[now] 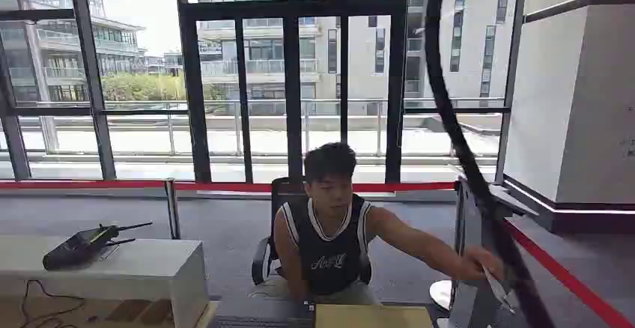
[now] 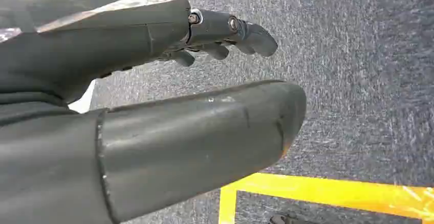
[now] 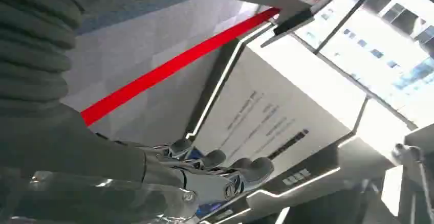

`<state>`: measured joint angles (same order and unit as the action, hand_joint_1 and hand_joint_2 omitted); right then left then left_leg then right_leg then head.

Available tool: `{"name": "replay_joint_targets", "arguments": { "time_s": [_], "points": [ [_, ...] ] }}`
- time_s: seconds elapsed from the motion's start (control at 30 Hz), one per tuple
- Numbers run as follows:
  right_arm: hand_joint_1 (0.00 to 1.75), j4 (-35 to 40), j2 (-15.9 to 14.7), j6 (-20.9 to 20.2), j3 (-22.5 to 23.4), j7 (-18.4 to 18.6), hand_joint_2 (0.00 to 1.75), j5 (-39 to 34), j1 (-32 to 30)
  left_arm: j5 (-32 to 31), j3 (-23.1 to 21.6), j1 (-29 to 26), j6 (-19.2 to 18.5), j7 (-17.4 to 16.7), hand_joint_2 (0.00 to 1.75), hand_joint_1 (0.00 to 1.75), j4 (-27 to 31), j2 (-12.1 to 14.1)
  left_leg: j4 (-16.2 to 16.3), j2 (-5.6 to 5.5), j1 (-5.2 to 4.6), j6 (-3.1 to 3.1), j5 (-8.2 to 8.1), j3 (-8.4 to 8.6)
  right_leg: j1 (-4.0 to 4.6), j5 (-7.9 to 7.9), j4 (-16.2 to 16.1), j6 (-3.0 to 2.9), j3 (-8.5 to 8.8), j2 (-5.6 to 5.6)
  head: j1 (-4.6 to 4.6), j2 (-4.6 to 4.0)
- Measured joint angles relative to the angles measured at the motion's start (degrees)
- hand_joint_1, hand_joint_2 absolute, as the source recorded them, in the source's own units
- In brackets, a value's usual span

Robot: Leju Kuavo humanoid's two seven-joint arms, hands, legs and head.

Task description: Pass the card to the sensor for recognition and then transmit it.

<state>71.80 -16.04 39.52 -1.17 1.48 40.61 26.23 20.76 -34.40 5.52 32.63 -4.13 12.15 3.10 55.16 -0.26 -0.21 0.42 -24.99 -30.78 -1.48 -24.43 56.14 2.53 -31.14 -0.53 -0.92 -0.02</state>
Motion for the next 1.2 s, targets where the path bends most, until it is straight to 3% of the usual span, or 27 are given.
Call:
{"name": "replay_joint_targets", "arguments": {
  "time_s": [0.2,0.43,0.63,0.67,0.7,0.73,1.2],
  "points": [
    [0.0,-1.75,-0.28,-1.72,-8.11,3.69,1.75,4.28,4.4,-0.87,-1.12,-0.11,-0.2,-0.42,0.0,0.0,0.0,-0.09,0.0,0.0,0.04,0.01,-0.01,-0.05,-0.01,0.0,-0.02,0.0,-0.05,0.0,-0.02,0.0],
    [0.0,-4.94,-1.22,-5.01,-14.57,8.07,1.75,9.23,9.21,-1.6,-2.41,-0.26,-0.88,-0.13,0.0,0.0,0.0,-0.04,0.02,0.0,0.03,0.01,-0.01,-0.06,-0.01,0.01,-0.02,0.0,-0.08,0.0,-0.07,0.0],
    [0.0,-8.65,-1.53,-5.68,-18.19,8.46,1.75,9.09,12.28,-1.4,-2.73,-0.27,-0.85,-0.09,0.0,0.0,-0.02,0.0,0.02,0.0,0.03,0.01,-0.01,-0.07,0.0,0.0,-0.02,0.0,-0.09,0.0,-0.07,0.0],
    [1.54,-9.12,-1.51,-5.57,-18.52,8.18,1.75,8.7,12.64,-1.33,-2.73,-0.26,-0.83,-0.15,0.0,0.0,-0.02,0.0,0.02,0.0,0.03,0.01,-0.01,-0.07,0.0,0.0,-0.02,0.0,-0.08,0.0,-0.07,0.0],
    [1.54,-9.62,-1.49,-5.44,-18.96,7.89,1.75,8.31,12.98,-1.14,-2.73,-0.25,-0.79,-0.35,0.0,0.0,-0.02,0.0,0.02,0.0,0.03,0.01,-0.01,-0.08,0.0,0.0,-0.02,0.0,-0.08,0.0,-0.09,0.0],
    [1.75,-10.38,-1.42,-5.27,-19.53,7.45,1.75,7.63,13.39,-0.96,-2.73,-0.27,-0.77,-0.48,0.0,0.0,-0.02,0.02,0.02,0.0,0.03,0.01,-0.01,-0.07,0.0,0.0,-0.02,0.0,-0.09,0.0,-0.07,0.0],
    [1.75,-16.13,-0.76,-4.92,-23.35,4.9,1.75,2.52,15.99,-0.39,-3.13,-0.34,-0.59,-1.4,0.0,0.0,-0.02,0.26,0.02,0.01,0.04,0.01,-0.01,-0.08,0.0,0.0,-0.02,0.0,-0.1,0.0,-0.11,0.0]
  ]
}}
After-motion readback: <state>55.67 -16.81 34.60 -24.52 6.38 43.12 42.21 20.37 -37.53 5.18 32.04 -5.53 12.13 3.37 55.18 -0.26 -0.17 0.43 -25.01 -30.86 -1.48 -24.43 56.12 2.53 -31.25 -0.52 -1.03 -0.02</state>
